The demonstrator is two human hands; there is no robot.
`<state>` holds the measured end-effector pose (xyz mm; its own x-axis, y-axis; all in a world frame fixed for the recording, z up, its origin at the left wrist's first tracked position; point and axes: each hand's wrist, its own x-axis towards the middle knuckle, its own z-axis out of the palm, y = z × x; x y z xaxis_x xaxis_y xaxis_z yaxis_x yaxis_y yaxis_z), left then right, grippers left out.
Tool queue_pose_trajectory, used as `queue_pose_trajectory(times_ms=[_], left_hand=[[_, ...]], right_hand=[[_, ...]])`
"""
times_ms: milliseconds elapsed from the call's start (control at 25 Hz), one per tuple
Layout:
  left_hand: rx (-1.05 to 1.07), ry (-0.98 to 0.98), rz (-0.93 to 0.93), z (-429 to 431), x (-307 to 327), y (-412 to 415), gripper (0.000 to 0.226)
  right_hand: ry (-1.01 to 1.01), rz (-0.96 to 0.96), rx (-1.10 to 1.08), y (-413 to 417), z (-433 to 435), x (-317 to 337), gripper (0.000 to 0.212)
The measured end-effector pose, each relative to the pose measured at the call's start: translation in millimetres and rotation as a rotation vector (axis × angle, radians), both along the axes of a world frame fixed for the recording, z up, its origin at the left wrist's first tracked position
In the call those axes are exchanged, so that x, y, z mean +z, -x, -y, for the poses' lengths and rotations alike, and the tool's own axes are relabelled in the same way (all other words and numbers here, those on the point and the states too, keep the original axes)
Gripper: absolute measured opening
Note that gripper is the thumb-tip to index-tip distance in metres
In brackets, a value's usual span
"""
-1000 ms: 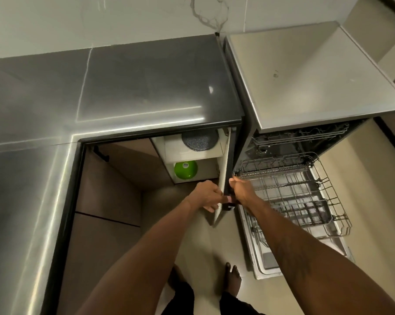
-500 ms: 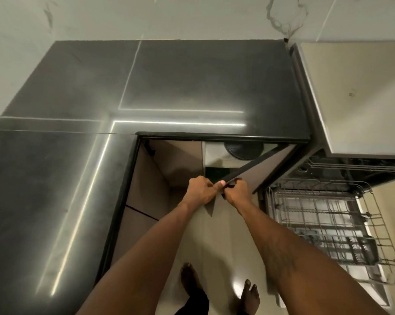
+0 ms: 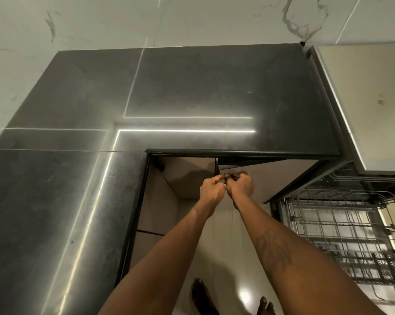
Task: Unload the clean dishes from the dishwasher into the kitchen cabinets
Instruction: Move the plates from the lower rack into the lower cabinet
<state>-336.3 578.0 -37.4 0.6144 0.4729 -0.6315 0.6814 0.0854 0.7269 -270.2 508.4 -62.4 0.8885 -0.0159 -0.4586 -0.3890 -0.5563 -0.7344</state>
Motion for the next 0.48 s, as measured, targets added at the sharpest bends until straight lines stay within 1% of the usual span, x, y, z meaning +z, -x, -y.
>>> queue_pose_trajectory(times_ms=[80, 160, 200, 280, 320, 400, 480], left_hand=[[-0.031, 0.027, -0.006, -6.5, -12.2, -6.0, 0.055], [-0.045, 0.027, -0.011, -15.8, -31.1, -15.9, 0.058], [-0.048, 0.019, -0.025, -20.0, -30.3, -19.8, 0.053], [-0.046, 0.015, -0.019, -25.9, -17.8, -27.3, 0.035], [-0.055, 0.024, -0.005, -28.7, -14.7, -31.7, 0.031], [-0.079, 0.038, 0.037, -31.2, -5.4, -38.8, 0.033], [-0.105, 0.034, 0.038, -33.3, -1.1, -45.7, 0.035]], right_hand=[[-0.043, 0.005, -0.042, -6.3, -12.8, -3.6, 0.022], [-0.098, -0.014, -0.108, -14.6, -24.0, -7.7, 0.025], [-0.136, -0.03, -0.146, -18.7, -28.2, -9.8, 0.026], [-0.22, -0.062, -0.212, -26.4, -34.3, -8.5, 0.031], [-0.246, -0.068, -0.236, -30.0, -36.9, -8.7, 0.033], [-0.27, -0.07, -0.248, -34.6, -39.5, -9.5, 0.039], [-0.264, -0.082, -0.225, -36.4, -39.4, -13.1, 0.04]])
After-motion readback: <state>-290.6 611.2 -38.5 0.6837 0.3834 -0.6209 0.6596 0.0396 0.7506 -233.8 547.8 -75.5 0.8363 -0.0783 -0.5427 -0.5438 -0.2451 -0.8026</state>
